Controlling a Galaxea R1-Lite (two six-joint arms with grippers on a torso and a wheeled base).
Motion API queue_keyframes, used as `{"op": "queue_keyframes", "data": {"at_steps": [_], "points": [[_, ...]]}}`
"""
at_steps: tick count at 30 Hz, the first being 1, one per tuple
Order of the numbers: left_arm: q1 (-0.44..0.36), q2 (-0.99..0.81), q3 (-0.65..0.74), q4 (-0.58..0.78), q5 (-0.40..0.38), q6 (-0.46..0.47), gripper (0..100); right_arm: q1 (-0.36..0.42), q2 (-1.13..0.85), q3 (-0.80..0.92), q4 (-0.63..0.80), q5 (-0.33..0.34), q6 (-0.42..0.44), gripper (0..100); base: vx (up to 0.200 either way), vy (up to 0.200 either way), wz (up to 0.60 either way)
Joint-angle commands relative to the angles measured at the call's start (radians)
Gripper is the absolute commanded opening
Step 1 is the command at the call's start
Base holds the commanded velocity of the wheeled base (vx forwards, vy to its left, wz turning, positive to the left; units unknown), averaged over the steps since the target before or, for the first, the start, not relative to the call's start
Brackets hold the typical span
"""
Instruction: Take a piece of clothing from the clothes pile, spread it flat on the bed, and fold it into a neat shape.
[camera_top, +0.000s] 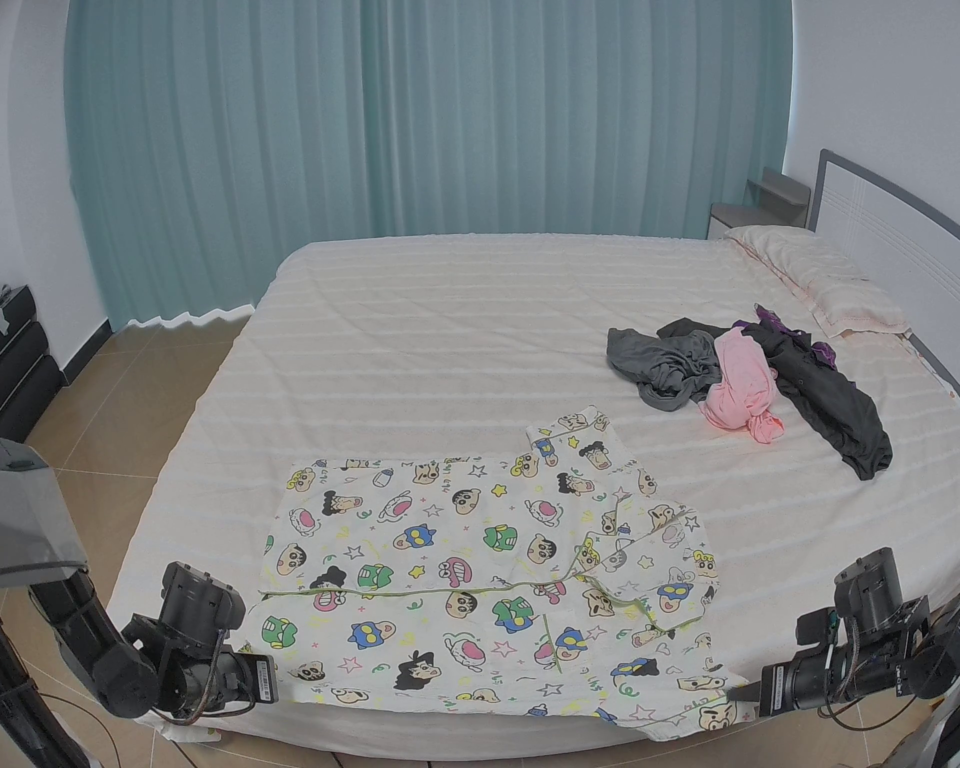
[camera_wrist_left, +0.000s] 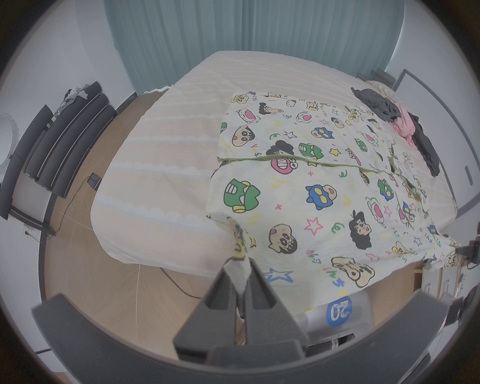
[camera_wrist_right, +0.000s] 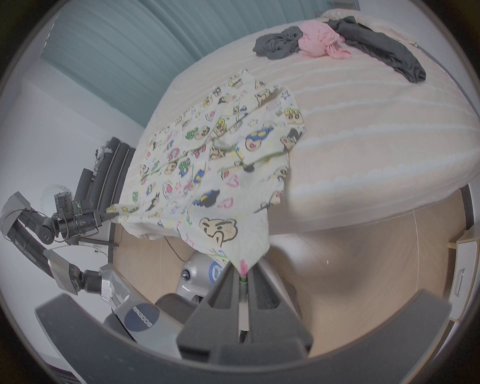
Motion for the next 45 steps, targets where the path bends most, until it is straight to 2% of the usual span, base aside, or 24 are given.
{"op": "queue_keyframes", "data": {"at_steps": [1, 5, 10, 20, 25, 29, 32, 37, 45], "points": [[0.02, -0.089, -0.173, 0.174, -0.026, -0.009, 0, -0.029, 0.003, -0.083, 0.004, 0.007, 0.001, 0, 0.0, 0.0, 0.0], [0.033, -0.091, -0.283, 0.307, -0.047, -0.028, 0, -0.063, 0.021, -0.139, 0.005, 0.022, 0.001, 0, 0.0, 0.0, 0.0], [0.044, -0.03, -0.374, 0.396, -0.05, -0.034, 0, -0.083, 0.078, -0.185, 0.004, 0.041, 0.0, 0, 0.0, 0.0, 0.0], [0.078, 0.133, -0.496, 0.411, -0.05, -0.034, 0, -0.133, 0.196, -0.306, 0.004, 0.045, -0.009, 0, 0.0, 0.0, 0.0], [0.101, 0.194, -0.602, 0.471, -0.05, -0.039, 0, -0.147, 0.277, -0.406, 0.011, 0.044, -0.009, 0, 0.0, 0.0, 0.0], [0.115, 0.225, -0.687, 0.519, -0.05, -0.091, 0, -0.155, 0.317, -0.482, 0.051, 0.044, -0.009, 0, 0.0, 0.0, 0.0], [0.122, 0.247, -0.727, 0.548, -0.05, -0.097, 0, -0.161, 0.343, -0.524, 0.064, 0.044, -0.009, 0, 0.0, 0.0, 0.0], [0.136, 0.285, -0.759, 0.559, -0.049, -0.105, 0, -0.161, 0.393, -0.588, 0.062, 0.044, -0.005, 0, 0.0, 0.0, 0.0], [0.15, 0.348, -0.834, 0.559, -0.049, -0.174, 0, -0.161, 0.457, -0.679, 0.062, 0.038, 0.001, 0, 0.0, 0.0, 0.0]]}}
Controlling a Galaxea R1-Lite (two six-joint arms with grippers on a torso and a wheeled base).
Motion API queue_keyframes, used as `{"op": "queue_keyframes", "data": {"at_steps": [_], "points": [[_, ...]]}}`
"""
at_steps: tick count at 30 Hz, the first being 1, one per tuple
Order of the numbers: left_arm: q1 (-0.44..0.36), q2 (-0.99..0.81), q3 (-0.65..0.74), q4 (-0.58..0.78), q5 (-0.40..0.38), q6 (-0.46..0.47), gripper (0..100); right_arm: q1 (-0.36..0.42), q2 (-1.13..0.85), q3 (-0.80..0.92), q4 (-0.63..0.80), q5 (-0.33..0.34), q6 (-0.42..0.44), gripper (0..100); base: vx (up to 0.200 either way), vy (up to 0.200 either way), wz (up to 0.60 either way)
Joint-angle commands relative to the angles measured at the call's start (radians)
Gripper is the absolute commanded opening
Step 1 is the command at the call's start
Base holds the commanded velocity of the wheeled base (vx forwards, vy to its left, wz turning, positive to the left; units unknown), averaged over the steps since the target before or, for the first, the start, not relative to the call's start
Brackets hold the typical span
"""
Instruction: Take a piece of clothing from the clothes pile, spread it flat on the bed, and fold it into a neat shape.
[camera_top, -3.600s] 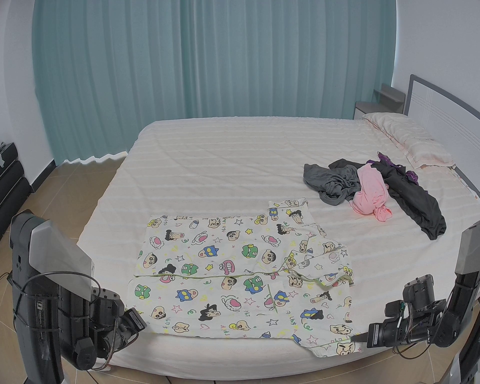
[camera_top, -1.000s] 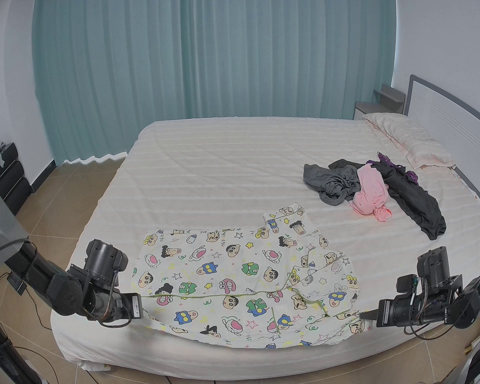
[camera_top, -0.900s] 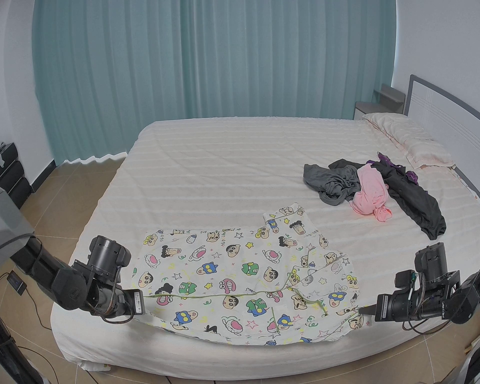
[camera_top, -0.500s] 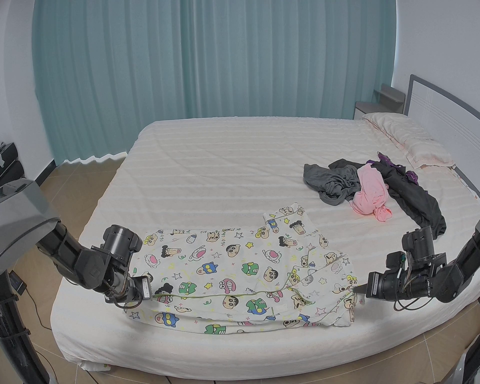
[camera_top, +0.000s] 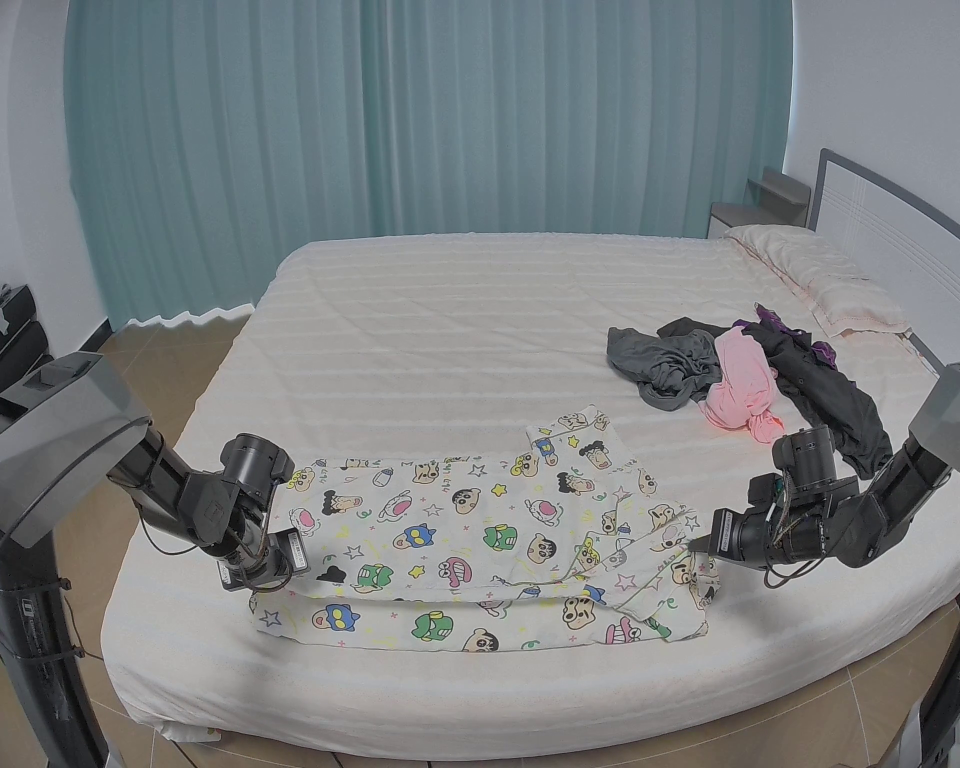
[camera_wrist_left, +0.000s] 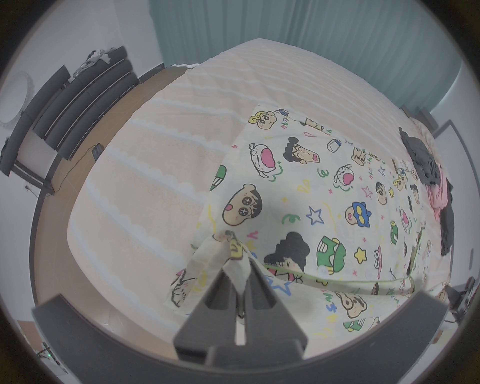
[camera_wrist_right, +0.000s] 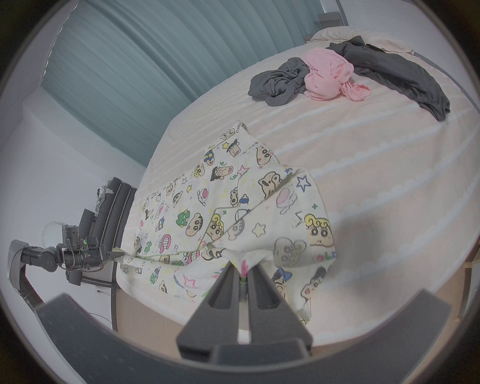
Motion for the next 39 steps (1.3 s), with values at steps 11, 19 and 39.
{"op": "queue_keyframes", "data": {"at_steps": [11, 19, 39], "points": [[0.016, 0.136, -0.17, 0.069, 0.001, -0.102, 0, 0.0, 0.117, -0.132, -0.011, -0.005, 0.107, 0, 0.0, 0.0, 0.0], [0.026, 0.173, -0.222, 0.095, -0.001, -0.127, 0, -0.012, 0.154, -0.166, -0.011, -0.005, 0.121, 0, 0.0, 0.0, 0.0], [0.086, 0.084, -0.167, 0.107, -0.188, -0.223, 100, 0.0, 0.07, -0.074, -0.132, -0.034, 0.422, 100, 0.0, 0.0, 0.0]]}}
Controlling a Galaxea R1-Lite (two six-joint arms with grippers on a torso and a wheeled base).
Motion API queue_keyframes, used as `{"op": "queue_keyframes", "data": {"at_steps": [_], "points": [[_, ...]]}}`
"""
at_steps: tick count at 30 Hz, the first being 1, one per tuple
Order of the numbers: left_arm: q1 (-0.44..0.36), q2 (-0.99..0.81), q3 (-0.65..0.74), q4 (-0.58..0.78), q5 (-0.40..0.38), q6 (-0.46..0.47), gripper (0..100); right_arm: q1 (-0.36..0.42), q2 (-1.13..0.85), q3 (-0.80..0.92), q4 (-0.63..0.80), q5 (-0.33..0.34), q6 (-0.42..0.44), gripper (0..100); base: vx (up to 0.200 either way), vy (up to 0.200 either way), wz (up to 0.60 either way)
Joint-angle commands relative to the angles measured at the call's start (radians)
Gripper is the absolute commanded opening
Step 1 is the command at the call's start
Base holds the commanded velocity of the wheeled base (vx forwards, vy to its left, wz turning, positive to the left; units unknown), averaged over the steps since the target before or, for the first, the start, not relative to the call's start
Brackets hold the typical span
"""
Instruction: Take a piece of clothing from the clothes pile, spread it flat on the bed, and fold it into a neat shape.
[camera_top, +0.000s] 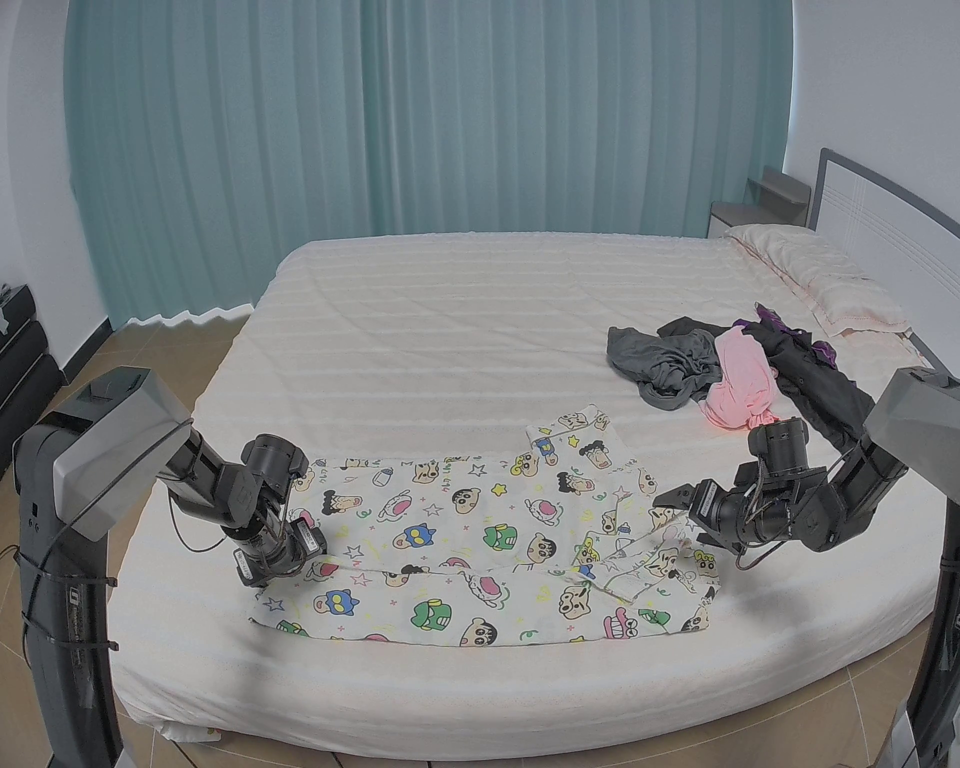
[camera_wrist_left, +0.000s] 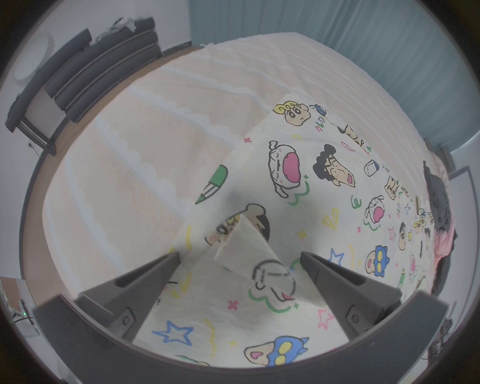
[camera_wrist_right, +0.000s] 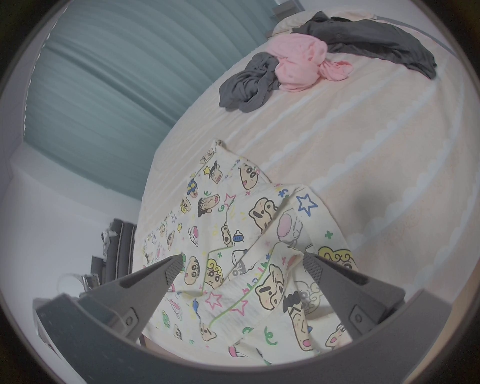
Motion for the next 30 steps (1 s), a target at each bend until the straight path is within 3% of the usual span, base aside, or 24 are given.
{"op": "queue_keyframes", "data": {"at_steps": [1, 2, 3, 4, 7, 9, 10, 11, 16, 18, 21, 30], "points": [[0.04, -0.141, 0.097, 0.009, -0.189, -0.065, 100, 0.051, -0.108, 0.089, -0.053, -0.035, 0.203, 100, 0.0, 0.0, 0.0], [0.042, -0.178, 0.129, 0.004, -0.249, -0.077, 100, 0.068, -0.115, 0.099, -0.061, -0.047, 0.265, 100, 0.0, 0.0, 0.0], [0.042, -0.178, 0.129, 0.004, -0.249, -0.077, 100, 0.068, -0.115, 0.099, -0.061, -0.047, 0.265, 100, 0.0, 0.0, 0.0], [0.045, -0.276, 0.237, -0.01, -0.383, -0.108, 100, 0.108, -0.107, 0.12, -0.083, -0.077, 0.385, 100, 0.0, 0.0, 0.0], [0.043, -0.348, 0.329, -0.066, -0.484, -0.151, 100, 0.115, -0.09, 0.135, -0.112, -0.078, 0.403, 100, 0.0, 0.0, 0.0], [0.043, -0.402, 0.447, -0.215, -0.6, -0.197, 100, 0.115, -0.049, 0.142, -0.158, -0.087, 0.4, 100, 0.0, 0.0, 0.0], [0.043, -0.402, 0.447, -0.215, -0.6, -0.197, 100, 0.115, -0.049, 0.142, -0.158, -0.087, 0.4, 100, 0.0, 0.0, 0.0], [0.04, -0.407, 0.525, -0.363, -0.633, -0.206, 100, 0.119, -0.023, 0.155, -0.191, -0.098, 0.397, 100, 0.0, 0.0, 0.0], [0.014, -0.396, 0.642, -0.593, -0.591, -0.208, 100, 0.146, 0.022, 0.2, -0.244, -0.135, 0.379, 100, 0.0, 0.0, 0.0], [0.005, -0.39, 0.642, -0.6, -0.58, -0.209, 100, 0.148, 0.028, 0.203, -0.256, -0.15, 0.37, 100, 0.0, 0.0, 0.0], [-0.027, -0.356, 0.611, -0.605, -0.49, -0.263, 100, 0.172, 0.077, 0.209, -0.297, -0.207, 0.321, 100, 0.0, 0.0, 0.0], [-0.037, -0.347, 0.607, -0.605, -0.481, -0.261, 100, 0.183, 0.105, 0.228, -0.365, -0.239, 0.302, 100, 0.0, 0.0, 0.0]]}}
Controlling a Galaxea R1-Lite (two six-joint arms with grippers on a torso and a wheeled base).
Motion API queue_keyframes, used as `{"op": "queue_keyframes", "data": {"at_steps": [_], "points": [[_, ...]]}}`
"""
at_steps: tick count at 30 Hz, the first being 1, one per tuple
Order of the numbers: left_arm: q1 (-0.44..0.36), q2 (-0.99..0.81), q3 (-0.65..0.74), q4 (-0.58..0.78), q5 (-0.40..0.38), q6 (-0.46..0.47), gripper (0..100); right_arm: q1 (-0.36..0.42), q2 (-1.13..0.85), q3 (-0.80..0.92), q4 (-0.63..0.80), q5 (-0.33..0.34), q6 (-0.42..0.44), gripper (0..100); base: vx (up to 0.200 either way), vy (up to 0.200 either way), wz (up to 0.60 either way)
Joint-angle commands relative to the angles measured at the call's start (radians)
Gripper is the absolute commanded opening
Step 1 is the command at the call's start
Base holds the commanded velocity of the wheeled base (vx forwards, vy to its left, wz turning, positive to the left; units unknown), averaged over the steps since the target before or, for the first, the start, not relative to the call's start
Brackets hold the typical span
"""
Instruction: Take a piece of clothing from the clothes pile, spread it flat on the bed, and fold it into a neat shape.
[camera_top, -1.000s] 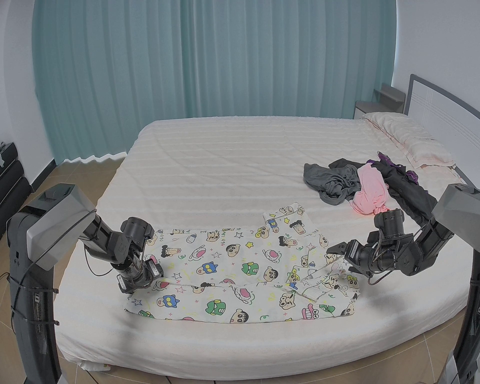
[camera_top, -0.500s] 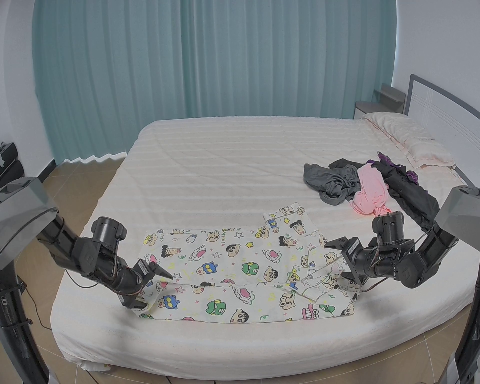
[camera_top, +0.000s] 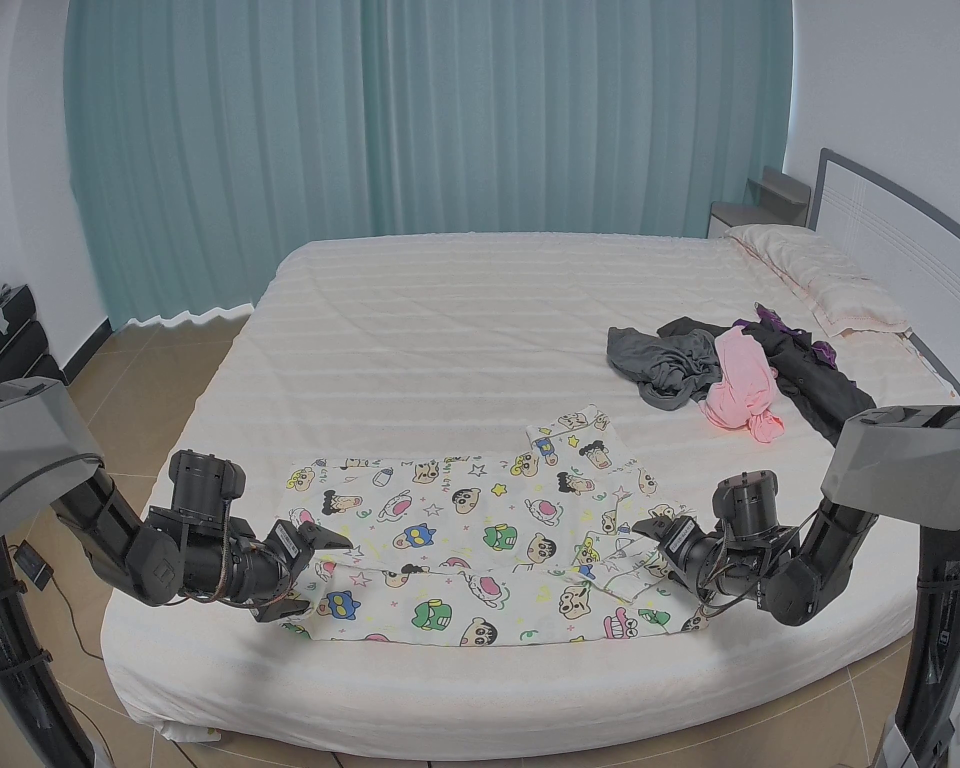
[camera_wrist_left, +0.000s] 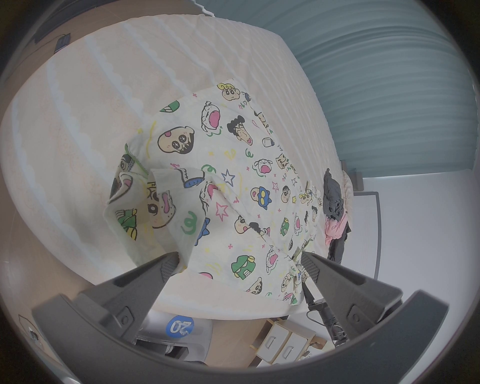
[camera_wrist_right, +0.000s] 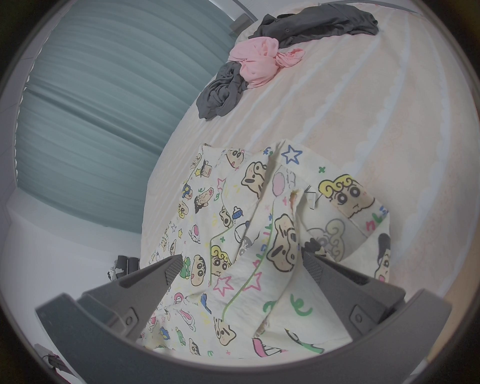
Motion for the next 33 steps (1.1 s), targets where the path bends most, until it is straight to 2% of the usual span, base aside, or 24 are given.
{"op": "queue_keyframes", "data": {"at_steps": [1, 7, 15, 19, 20, 33], "points": [[-0.006, 0.004, 0.001, -0.002, 0.001, 0.0, 100, 0.005, 0.032, 0.001, -0.002, -0.001, 0.001, 100, 0.0, 0.0, 0.0], [-0.008, 0.006, 0.001, -0.004, 0.002, 0.0, 100, 0.005, 0.046, -0.019, -0.006, -0.003, 0.001, 100, 0.0, 0.0, 0.0], [-0.008, 0.009, -0.001, -0.005, 0.004, 0.002, 100, 0.02, 0.086, -0.038, -0.045, -0.061, -0.015, 100, 0.0, 0.0, 0.0], [-0.009, 0.011, -0.001, -0.005, 0.004, 0.002, 100, 0.02, 0.091, -0.044, -0.043, -0.061, -0.019, 100, 0.0, 0.0, 0.0], [-0.009, 0.011, -0.001, -0.005, 0.004, 0.002, 100, 0.02, 0.091, -0.047, -0.041, -0.061, -0.019, 0, 0.0, 0.0, 0.0], [-0.008, 0.012, -0.001, -0.005, 0.005, 0.002, 100, 0.017, 0.06, -0.019, -0.046, -0.067, -0.015, 0, 0.0, 0.0, 0.0]]}}
